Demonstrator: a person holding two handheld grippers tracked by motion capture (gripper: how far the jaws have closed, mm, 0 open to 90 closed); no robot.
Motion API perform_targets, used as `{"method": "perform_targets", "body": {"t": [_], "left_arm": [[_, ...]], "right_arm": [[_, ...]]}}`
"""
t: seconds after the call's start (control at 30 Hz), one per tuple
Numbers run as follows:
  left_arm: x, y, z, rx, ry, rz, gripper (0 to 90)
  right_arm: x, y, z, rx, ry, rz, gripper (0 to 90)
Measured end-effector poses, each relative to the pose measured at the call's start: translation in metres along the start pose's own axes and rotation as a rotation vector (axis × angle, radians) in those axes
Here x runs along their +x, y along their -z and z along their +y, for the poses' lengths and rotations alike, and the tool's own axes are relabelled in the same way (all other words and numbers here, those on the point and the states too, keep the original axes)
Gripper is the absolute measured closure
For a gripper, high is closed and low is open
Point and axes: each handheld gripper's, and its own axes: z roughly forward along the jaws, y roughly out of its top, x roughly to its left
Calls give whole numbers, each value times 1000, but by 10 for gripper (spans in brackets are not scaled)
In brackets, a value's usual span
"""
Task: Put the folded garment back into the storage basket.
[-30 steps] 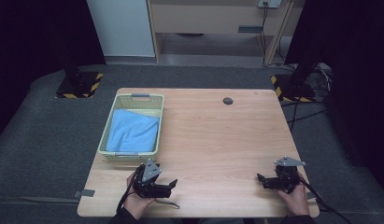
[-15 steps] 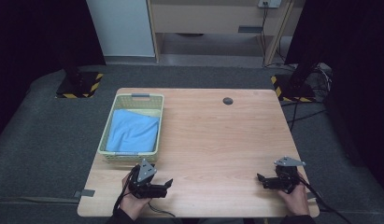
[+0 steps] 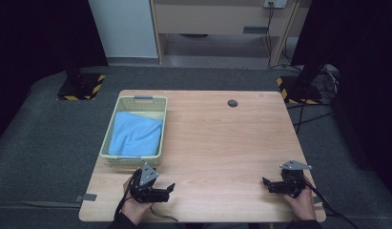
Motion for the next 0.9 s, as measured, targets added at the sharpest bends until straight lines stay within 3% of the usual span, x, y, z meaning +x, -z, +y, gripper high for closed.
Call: {"method": "perform_targets", "body": {"t": [0.53, 0.9], "left_arm": [[19, 14, -16, 16, 75, 57, 83], [25, 17, -21, 26, 62, 82, 86]], "right_arm": [[0, 0, 0, 0, 1, 0, 2], [0, 0, 0, 0, 1, 0, 2]]}}
